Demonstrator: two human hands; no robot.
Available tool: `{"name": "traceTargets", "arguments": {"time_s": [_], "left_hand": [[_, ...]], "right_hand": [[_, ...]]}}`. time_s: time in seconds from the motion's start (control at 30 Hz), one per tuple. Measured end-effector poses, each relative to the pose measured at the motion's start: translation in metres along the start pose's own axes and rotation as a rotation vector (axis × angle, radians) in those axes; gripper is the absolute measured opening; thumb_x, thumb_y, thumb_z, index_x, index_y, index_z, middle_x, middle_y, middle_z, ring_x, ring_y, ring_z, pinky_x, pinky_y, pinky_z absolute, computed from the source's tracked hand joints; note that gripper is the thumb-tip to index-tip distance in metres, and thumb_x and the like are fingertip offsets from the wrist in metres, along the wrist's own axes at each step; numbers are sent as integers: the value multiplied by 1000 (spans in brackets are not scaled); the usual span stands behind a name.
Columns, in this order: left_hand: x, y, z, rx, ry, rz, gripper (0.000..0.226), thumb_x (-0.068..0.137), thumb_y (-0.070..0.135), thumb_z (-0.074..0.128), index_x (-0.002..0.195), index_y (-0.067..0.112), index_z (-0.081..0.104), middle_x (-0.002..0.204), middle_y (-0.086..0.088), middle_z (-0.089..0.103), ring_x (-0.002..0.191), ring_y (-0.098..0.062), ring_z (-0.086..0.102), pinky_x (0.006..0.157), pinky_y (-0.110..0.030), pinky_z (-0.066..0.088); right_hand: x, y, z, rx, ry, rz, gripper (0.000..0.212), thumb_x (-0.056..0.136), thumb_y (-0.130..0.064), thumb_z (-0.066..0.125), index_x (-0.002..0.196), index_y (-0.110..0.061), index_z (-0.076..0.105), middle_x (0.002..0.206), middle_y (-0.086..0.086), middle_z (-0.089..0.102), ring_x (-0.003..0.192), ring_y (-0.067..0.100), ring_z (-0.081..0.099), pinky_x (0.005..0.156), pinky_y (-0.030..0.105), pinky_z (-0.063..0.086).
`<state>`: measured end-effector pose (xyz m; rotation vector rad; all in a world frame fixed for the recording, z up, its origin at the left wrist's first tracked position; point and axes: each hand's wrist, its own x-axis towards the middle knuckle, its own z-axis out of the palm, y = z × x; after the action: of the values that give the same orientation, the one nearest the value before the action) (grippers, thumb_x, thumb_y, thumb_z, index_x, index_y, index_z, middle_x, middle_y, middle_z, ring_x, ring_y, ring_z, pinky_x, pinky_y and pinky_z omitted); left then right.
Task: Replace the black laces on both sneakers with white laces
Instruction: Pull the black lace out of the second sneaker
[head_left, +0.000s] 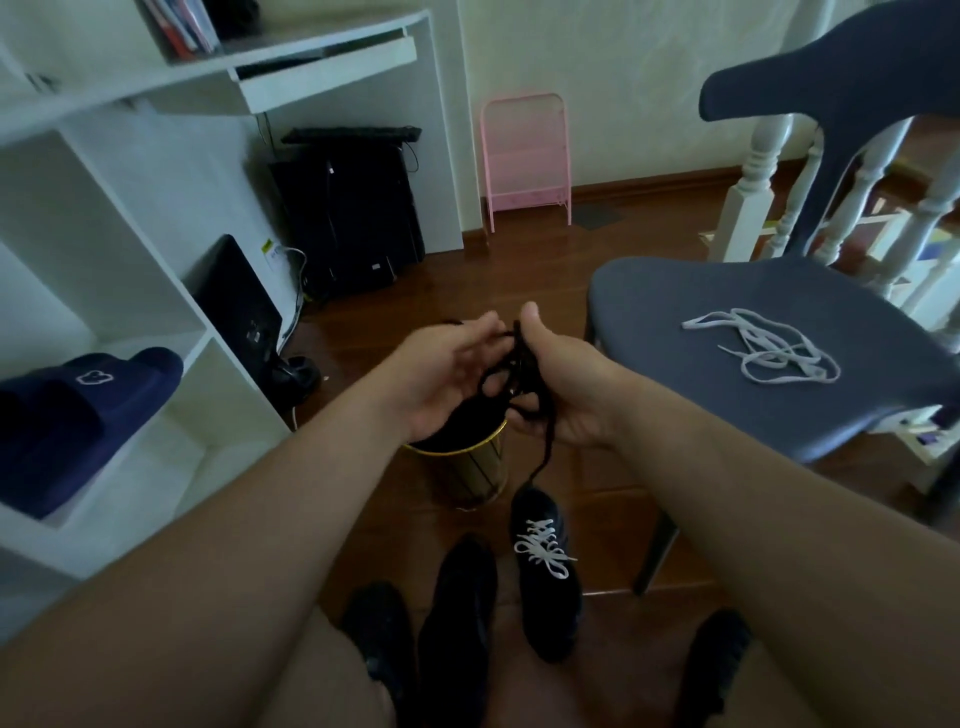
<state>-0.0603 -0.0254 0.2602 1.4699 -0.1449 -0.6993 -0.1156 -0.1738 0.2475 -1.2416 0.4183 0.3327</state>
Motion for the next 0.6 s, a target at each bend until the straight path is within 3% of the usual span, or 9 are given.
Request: {"name": "traceTargets", "arguments": {"time_s": [0.03, 0.1, 0.17, 0.23, 0.37, 0.47, 0.53, 0.6], "left_hand": [[-4, -1, 3, -17, -113, -65, 34, 100, 40, 66, 120, 13, 73, 97, -5, 72, 86, -20, 65, 80, -31, 56], [-8, -3, 12, -13, -279, -89, 31, 99, 42, 64, 112, 14, 71, 89, -3, 72, 78, -17, 68, 69, -28, 57], [-1, -8, 22, 5, -271, -75, 18, 100, 30, 69, 113, 17, 65, 87, -3, 73, 70, -16, 67, 58, -27, 53], [9, -17, 26, 77, -171, -59, 14, 97, 17, 75, 102, 18, 63, 86, -3, 72, 68, -18, 64, 60, -31, 52], [18, -28, 21, 410, 18, 144, 14, 94, -1, 73, 98, 10, 66, 88, -6, 75, 82, -18, 74, 74, -31, 62], [15, -25, 16, 455, 69, 181, 14, 93, -1, 74, 100, 9, 68, 95, -13, 78, 91, -29, 78, 84, -49, 65], [15, -25, 16, 461, 123, 198, 14, 91, 1, 77, 98, 12, 71, 96, -13, 78, 93, -30, 77, 85, -51, 65], [15, -24, 17, 457, 212, 233, 14, 91, 3, 78, 96, 14, 72, 96, -11, 78, 90, -23, 77, 85, -44, 65]], "right_hand": [[-2, -2, 0, -7, -21, -1, 76, 97, -77, 31, 114, -11, 65, 82, 9, 67, 53, 11, 59, 50, 27, 55], [-4, -3, -4, 4, -73, 0, 85, 93, -82, 26, 119, -12, 66, 86, 12, 68, 60, 15, 63, 47, 25, 55], [0, -3, -12, 66, -95, 35, 94, 89, -88, 22, 121, -12, 67, 95, 18, 71, 72, 23, 67, 46, 25, 56], [3, -6, -23, 139, -94, 98, 99, 85, -92, 26, 119, -7, 63, 95, 15, 68, 78, 24, 66, 50, 30, 58], [-4, -18, -40, 59, -113, 70, 63, 97, -67, 51, 113, -8, 67, 93, 6, 66, 81, 18, 68, 63, 30, 62], [-12, -21, -42, -235, -125, -20, 43, 94, -40, 69, 121, -7, 70, 103, 11, 72, 96, 28, 74, 63, 27, 61], [-13, -18, -41, -387, -34, -102, 32, 92, -24, 77, 119, -8, 71, 105, 14, 76, 87, 25, 76, 67, 30, 63], [-10, -15, -45, -568, 169, -229, 21, 91, -19, 79, 111, -11, 74, 96, 13, 77, 73, 18, 76, 68, 31, 63]]}}
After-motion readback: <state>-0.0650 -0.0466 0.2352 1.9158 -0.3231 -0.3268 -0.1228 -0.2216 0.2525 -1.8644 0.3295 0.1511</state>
